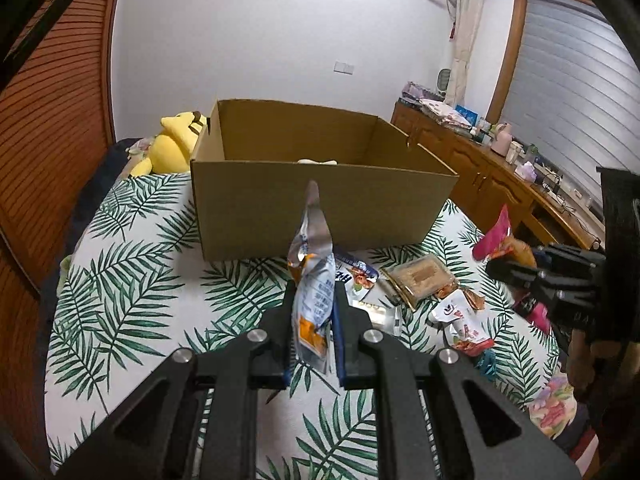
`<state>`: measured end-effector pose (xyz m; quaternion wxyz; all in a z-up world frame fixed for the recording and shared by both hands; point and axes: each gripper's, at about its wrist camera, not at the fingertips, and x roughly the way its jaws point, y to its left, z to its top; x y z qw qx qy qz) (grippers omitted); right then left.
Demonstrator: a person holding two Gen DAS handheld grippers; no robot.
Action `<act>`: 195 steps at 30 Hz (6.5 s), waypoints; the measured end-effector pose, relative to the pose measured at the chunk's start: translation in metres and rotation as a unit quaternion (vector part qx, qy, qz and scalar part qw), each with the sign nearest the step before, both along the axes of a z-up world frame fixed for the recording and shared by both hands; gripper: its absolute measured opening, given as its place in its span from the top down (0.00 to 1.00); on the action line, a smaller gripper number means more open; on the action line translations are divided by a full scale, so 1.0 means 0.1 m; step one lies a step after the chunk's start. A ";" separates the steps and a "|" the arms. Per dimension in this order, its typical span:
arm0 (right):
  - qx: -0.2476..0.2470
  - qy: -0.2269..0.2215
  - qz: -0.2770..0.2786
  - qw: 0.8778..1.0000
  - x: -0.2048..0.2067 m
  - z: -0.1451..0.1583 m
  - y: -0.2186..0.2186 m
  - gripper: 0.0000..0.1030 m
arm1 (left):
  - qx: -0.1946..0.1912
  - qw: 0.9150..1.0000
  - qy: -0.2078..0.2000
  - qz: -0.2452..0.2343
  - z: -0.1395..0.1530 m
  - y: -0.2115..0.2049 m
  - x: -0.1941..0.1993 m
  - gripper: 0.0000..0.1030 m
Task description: Organize snacks
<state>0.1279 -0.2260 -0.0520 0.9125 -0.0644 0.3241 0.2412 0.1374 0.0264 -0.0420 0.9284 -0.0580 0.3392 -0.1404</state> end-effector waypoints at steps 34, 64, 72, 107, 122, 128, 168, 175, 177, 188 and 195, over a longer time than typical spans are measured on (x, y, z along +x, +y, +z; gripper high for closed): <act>0.012 -0.064 0.008 0.998 1.31 0.60 0.28 0.60 | 0.014 0.997 -0.073 -0.036 0.66 -0.12 1.46 0.89; -0.003 -0.007 -0.027 1.000 1.91 0.08 0.44 0.55 | 0.023 1.000 -0.015 -0.012 0.11 -0.16 1.91 0.61; 0.005 -0.021 -0.021 1.000 1.77 0.18 0.50 0.43 | 0.024 1.000 -0.014 -0.006 0.16 -0.12 1.80 0.55; 0.042 0.040 -0.074 0.996 -0.09 -0.44 -0.41 0.44 | 0.031 0.999 -0.020 -0.031 -0.40 -0.29 0.37 0.12; 0.022 0.090 -0.079 0.993 0.01 -0.85 -0.35 0.44 | 0.045 0.998 0.013 -0.051 -0.74 -0.33 0.39 0.12; 0.018 0.102 -0.083 0.991 0.10 -0.91 -0.34 0.44 | 0.059 0.996 0.013 -0.060 -0.75 -0.42 0.37 0.12; -0.031 0.014 -0.063 0.997 -0.04 -1.07 -0.23 0.44 | 0.147 0.985 0.039 -0.078 -0.86 -1.13 0.45 0.35; -0.030 0.012 -0.063 0.997 -0.04 -1.07 -0.23 0.44 | 0.146 0.986 0.033 -0.071 -0.86 -1.11 0.41 0.48; -0.030 0.013 -0.063 0.997 -0.04 -1.07 -0.23 0.44 | 0.146 0.986 0.032 -0.074 -0.85 -1.11 0.38 0.56; -0.030 0.012 -0.063 0.997 -0.04 -1.08 -0.23 0.44 | 0.132 0.986 0.060 -0.079 -0.89 -1.13 0.47 0.46; -0.030 0.012 -0.063 0.997 -0.05 -1.08 -0.23 0.44 | 0.117 0.987 0.062 -0.086 -0.89 -1.12 0.46 0.55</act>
